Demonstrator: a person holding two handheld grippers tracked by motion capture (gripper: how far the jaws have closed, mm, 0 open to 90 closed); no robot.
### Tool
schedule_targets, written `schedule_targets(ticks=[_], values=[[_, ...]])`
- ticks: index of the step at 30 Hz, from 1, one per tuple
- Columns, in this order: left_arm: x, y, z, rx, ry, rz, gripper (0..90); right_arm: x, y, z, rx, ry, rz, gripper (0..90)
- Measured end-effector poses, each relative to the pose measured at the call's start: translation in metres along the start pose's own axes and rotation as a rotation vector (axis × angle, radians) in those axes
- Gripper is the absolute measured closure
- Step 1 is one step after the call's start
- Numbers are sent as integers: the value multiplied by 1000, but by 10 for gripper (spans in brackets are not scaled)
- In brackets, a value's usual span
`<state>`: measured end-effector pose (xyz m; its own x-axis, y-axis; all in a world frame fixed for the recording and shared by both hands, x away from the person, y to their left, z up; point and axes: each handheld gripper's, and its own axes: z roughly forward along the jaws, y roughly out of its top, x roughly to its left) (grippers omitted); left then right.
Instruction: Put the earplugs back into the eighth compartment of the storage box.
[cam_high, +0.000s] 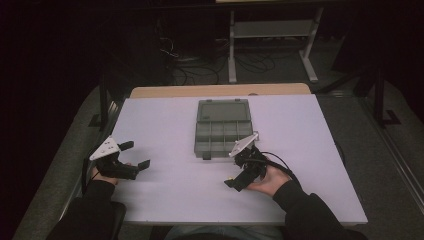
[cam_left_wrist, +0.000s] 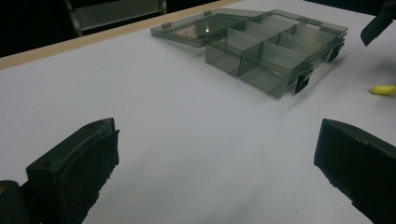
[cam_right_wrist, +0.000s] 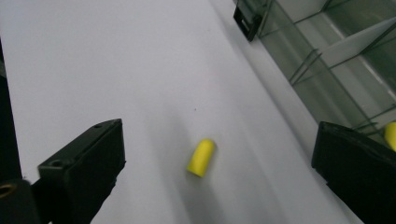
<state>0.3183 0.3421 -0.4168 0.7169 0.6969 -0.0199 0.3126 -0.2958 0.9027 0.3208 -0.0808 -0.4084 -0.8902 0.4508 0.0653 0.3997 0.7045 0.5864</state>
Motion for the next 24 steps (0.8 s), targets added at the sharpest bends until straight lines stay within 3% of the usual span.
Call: schedule_targets(ticks=[12, 24], values=[[0, 0, 0, 2, -2, 1, 0, 4, -7, 10, 54, 34, -8, 153], [-1, 0, 1, 7, -4, 2, 0, 9, -7, 15, 80, 37, -46, 484]])
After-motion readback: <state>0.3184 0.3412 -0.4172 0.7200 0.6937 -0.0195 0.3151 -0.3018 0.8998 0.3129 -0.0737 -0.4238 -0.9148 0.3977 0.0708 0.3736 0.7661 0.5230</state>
